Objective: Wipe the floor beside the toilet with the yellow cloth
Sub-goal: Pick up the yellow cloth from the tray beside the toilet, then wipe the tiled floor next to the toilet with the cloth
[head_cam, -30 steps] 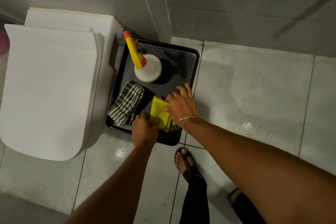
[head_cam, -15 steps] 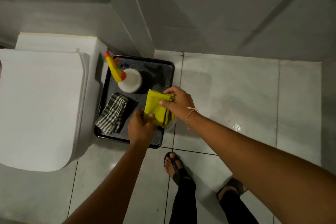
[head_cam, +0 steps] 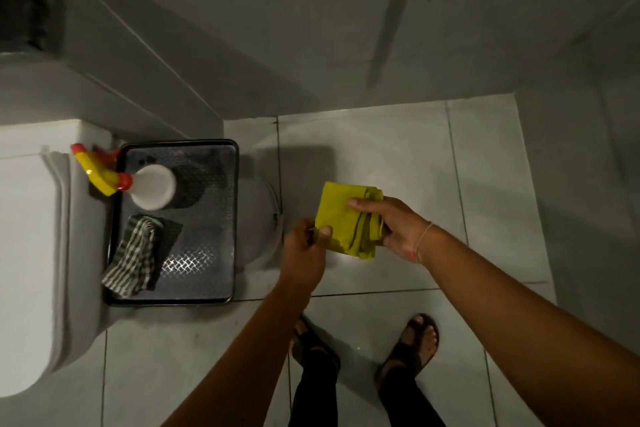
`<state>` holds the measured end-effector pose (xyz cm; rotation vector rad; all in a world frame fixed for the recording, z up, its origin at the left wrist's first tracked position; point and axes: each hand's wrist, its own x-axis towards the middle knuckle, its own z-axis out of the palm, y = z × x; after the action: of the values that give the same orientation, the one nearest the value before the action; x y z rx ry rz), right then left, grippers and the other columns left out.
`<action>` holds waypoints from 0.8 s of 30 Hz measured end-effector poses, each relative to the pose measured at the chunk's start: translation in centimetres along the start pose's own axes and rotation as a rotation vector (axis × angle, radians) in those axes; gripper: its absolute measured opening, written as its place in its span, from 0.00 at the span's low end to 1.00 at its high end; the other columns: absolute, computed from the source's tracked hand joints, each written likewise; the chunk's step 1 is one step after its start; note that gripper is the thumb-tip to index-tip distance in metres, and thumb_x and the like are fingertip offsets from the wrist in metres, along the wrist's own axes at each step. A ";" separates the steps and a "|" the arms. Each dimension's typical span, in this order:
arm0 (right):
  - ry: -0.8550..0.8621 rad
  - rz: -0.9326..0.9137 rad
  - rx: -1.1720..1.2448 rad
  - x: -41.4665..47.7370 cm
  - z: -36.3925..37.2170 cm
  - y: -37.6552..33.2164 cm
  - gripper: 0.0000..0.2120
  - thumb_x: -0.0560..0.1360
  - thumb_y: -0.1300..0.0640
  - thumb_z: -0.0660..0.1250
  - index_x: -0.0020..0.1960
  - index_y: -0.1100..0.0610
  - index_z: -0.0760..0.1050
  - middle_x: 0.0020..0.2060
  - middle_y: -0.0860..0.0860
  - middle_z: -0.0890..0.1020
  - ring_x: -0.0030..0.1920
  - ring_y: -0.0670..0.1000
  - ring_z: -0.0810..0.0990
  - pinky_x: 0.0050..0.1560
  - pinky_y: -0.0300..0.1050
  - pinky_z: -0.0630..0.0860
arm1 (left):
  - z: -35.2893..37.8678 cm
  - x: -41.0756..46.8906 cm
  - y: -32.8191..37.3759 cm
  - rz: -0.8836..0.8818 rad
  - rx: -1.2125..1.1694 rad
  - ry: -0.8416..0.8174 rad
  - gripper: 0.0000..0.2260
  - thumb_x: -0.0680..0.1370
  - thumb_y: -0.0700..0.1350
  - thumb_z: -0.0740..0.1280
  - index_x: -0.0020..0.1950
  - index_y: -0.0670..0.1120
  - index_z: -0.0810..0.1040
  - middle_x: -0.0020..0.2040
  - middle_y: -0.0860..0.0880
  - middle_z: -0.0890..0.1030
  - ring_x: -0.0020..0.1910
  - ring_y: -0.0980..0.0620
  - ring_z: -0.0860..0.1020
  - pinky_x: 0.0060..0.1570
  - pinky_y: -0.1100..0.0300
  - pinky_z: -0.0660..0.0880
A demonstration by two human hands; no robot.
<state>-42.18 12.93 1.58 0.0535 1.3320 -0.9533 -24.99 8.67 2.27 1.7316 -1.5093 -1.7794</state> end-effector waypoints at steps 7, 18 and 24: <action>0.134 0.074 0.046 1.7 -8.6 5.9 0.20 0.66 0.53 0.77 0.57 0.52 0.79 0.52 0.56 0.85 0.51 0.58 0.84 0.50 0.61 0.81 | 8.1 0.8 -6.0 -0.059 0.067 -0.118 0.10 0.79 0.45 0.66 0.56 0.40 0.78 0.39 0.49 0.81 0.38 0.54 0.79 0.38 0.64 0.76; 0.599 -0.015 0.255 8.7 -15.6 16.7 0.14 0.74 0.63 0.68 0.59 0.59 0.77 0.54 0.61 0.81 0.51 0.62 0.80 0.52 0.59 0.79 | 7.5 11.9 -20.4 0.281 1.297 -0.250 0.41 0.74 0.64 0.62 0.79 0.51 0.47 0.81 0.42 0.46 0.80 0.40 0.44 0.76 0.40 0.49; 0.828 -0.147 0.141 14.7 -18.6 19.3 0.15 0.72 0.62 0.71 0.58 0.60 0.79 0.55 0.62 0.82 0.55 0.64 0.80 0.57 0.66 0.77 | 7.7 20.2 -24.8 0.370 1.529 -0.296 0.50 0.72 0.68 0.62 0.79 0.47 0.36 0.79 0.39 0.35 0.78 0.38 0.35 0.77 0.39 0.42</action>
<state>-46.11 27.15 -25.22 0.5093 2.0386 -1.2079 -25.36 8.09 -30.60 1.2745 -3.4716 -0.5035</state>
